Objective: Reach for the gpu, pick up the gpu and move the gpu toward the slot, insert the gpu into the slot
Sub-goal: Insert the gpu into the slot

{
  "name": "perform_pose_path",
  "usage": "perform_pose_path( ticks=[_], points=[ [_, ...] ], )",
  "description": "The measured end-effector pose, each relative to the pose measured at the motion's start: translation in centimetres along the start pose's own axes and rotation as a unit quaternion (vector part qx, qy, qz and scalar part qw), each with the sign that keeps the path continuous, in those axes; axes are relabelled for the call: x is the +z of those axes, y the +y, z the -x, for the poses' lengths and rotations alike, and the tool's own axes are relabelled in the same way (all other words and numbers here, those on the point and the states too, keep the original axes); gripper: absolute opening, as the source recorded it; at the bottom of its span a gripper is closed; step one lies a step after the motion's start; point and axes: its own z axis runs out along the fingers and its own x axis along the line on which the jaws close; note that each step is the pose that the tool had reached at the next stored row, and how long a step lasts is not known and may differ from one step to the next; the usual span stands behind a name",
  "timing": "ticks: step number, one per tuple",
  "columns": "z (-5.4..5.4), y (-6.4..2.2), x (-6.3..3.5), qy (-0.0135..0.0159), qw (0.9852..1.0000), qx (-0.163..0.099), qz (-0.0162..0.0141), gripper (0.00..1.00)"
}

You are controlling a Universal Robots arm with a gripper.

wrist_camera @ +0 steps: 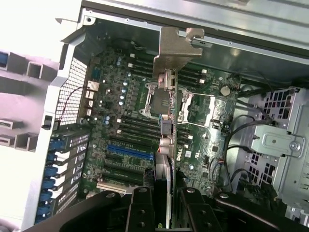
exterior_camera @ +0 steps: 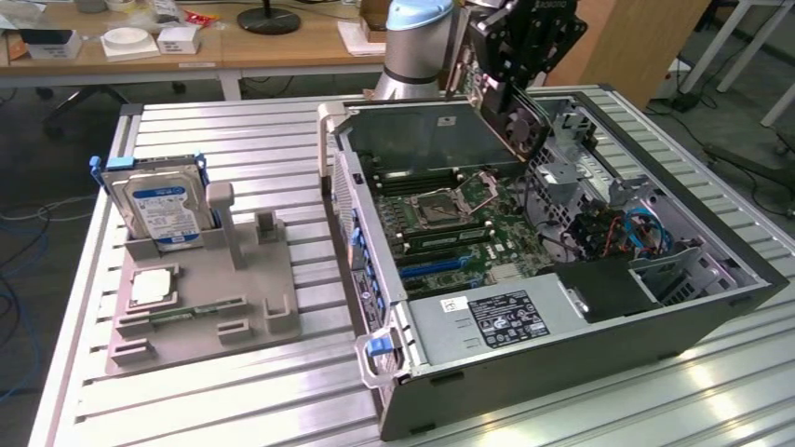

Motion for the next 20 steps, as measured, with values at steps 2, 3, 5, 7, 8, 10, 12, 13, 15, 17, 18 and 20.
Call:
perform_pose_path(
  ticks=[2,3,5,7,8,10,12,13,15,17,18,20],
  points=[
    [0.0,-0.01,-0.01,0.0004,1.0,-0.007,-0.0002,0.26],
    [0.0,-0.01,-0.01,0.0005,0.9999,-0.011,-0.0003,0.26],
    [-0.01,-0.03,-0.01,0.0008,0.9998,-0.018,-0.0004,0.26],
    [-0.01,-0.04,0.0,0.0011,0.9997,-0.025,-0.0005,0.26],
    [-0.01,-0.04,0.0,0.0012,0.9996,-0.028,-0.0006,0.26],
    [-0.01,-0.05,-0.01,0.0015,0.9994,-0.034,-0.0007,0.26],
    [-0.01,-0.06,-0.02,0.0019,0.9991,-0.042,-0.0009,0.26],
    [-0.01,-0.06,-0.01,0.002,0.999,-0.045,-0.001,0.26],
    [-0.02,-0.08,0.0,0.0022,0.9987,-0.052,-0.001,0.26],
    [-0.02,-0.09,-0.01,0.0025,0.9983,-0.058,-0.0012,0.26],
    [-0.02,-0.1,-0.01,0.0026,0.9981,-0.061,-0.0013,0.26],
    [-0.02,-0.11,-0.01,0.0029,0.9977,-0.068,-0.0014,0.26]
  ],
)
